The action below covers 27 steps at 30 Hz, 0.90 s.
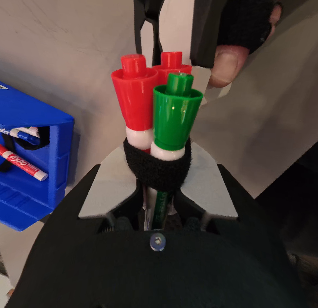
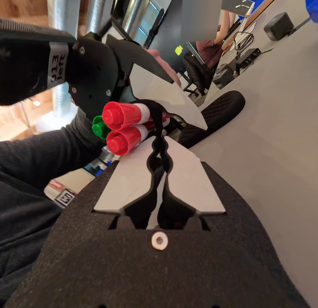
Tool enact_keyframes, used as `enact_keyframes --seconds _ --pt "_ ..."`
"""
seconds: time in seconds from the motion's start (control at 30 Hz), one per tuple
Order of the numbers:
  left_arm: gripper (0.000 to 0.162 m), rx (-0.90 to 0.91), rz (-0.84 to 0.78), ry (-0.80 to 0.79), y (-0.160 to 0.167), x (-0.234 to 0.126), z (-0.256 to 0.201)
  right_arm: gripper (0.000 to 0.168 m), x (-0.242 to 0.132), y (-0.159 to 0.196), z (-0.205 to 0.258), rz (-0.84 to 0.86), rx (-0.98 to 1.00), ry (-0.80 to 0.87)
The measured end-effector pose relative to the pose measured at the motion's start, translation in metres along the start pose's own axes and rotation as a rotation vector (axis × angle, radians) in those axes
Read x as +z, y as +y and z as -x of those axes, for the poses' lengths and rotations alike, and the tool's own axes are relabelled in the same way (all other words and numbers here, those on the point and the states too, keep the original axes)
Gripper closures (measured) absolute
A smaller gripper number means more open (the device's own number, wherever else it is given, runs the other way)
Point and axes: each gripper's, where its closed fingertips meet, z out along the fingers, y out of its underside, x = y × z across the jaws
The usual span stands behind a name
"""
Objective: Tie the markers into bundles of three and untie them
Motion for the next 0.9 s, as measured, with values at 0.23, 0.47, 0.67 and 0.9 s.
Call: enact_keyframes --seconds 0.23,0.47,0.67,0.9 --pt "0.121 -0.011 -0.002 -0.034 -0.002 0.0 0.007 0.168 -0.001 -0.004 0.0 -0.04 0.074 -0.032" --pt "0.12 -0.022 -0.008 -0.071 -0.002 0.0 0.013 0.168 -0.002 -0.007 0.0 -0.061 0.084 -0.042" --pt "0.12 -0.015 -0.003 -0.096 -0.003 0.0 0.017 0.168 -0.003 -0.009 0.0 -0.074 0.075 -0.044" --pt "0.12 -0.011 0.011 -0.114 -0.003 0.0 0.02 0.167 -0.003 -0.01 -0.001 -0.088 0.067 -0.035"
